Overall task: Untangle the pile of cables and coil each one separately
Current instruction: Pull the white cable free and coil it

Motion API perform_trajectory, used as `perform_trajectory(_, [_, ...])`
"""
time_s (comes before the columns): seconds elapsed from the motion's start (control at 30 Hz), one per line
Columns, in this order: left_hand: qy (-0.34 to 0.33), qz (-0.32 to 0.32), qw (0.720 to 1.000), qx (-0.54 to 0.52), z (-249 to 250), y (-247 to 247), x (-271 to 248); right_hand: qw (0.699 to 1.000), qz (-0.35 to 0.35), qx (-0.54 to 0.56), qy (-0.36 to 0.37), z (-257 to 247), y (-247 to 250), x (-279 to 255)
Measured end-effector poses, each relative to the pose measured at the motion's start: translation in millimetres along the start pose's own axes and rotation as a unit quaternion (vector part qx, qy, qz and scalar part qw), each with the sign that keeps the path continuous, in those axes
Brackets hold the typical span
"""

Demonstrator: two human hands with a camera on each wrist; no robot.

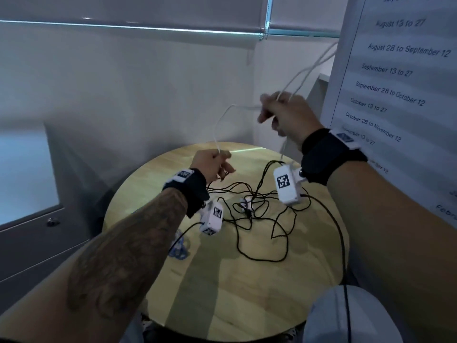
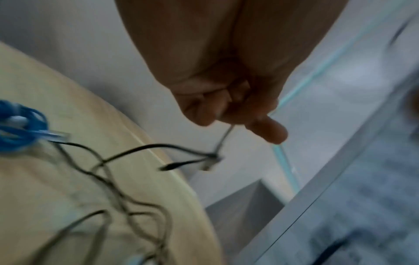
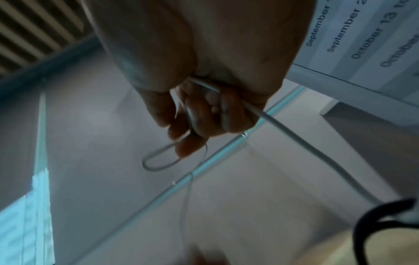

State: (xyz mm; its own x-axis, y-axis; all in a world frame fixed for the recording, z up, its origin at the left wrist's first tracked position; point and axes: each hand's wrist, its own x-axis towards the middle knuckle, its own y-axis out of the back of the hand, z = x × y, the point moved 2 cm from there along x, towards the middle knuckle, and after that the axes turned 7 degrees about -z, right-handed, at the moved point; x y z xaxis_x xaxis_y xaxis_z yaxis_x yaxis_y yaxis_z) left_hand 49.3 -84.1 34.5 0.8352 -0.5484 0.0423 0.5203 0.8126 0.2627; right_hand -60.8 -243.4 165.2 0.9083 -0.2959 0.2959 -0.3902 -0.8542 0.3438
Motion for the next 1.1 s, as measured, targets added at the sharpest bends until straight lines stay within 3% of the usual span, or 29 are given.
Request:
perform_trajectory(0.07, [-0.031,0.004,0.999,-0.022,23,10,0,0.998,-0.03,-0.046,-0.035,17,-11,-8])
perform_trajectory(0.1, [-0.042,-0.007,0.999,-0.006,33,13,-2,0.998,-0.033,-0.019,-0.052,24,-16,-11])
perform_trajectory(0.2, [-0.044,-0.066,0.996,0.035,47,11,-15,0.975,-0.028,0.187,-0.115,35,-28,-15])
perform_trajectory(0.27, [-0.044,-0.093,0.994,-0.049,49,6,-25,0.965,-0.019,0.229,-0.129,36,-33,-16])
perform_trajectory(0.37, [-0.029,-0.099,0.973,-0.208,51,2,-36,0.973,-0.044,0.182,-0.132,39,-39,-24])
perform_trajectory(0.47, [-0.001,-0.12,0.956,-0.266,50,0,-49,0.939,-0.058,0.299,-0.159,45,-44,-34])
perform_trajectory(0.53, [-0.001,-0.138,0.968,-0.211,45,-5,-62,0.894,-0.044,0.418,-0.155,44,-43,-38])
perform_trajectory(0.6, [-0.027,-0.161,0.984,-0.074,35,-14,-77,0.849,-0.029,0.508,-0.142,40,-41,-40])
perform_trajectory(0.67, [-0.068,-0.194,0.978,0.021,26,-27,-89,0.822,-0.028,0.554,-0.131,34,-42,-41])
perform_trajectory(0.83, [-0.08,-0.137,0.982,0.104,-8,-42,-87,0.809,-0.043,0.576,-0.106,23,-41,-42])
perform_trajectory(0.93, [-0.03,-0.144,0.981,0.122,-24,-43,-86,0.828,-0.027,0.552,-0.097,19,-33,-39])
perform_trajectory(1.0, [0.015,-0.112,0.985,0.13,-31,-37,-84,0.843,0.0,0.53,-0.093,21,-28,-40])
perform_trajectory(1.1, [0.09,-0.084,0.982,0.142,-43,-25,-77,0.816,0.062,0.57,-0.076,25,-20,-44])
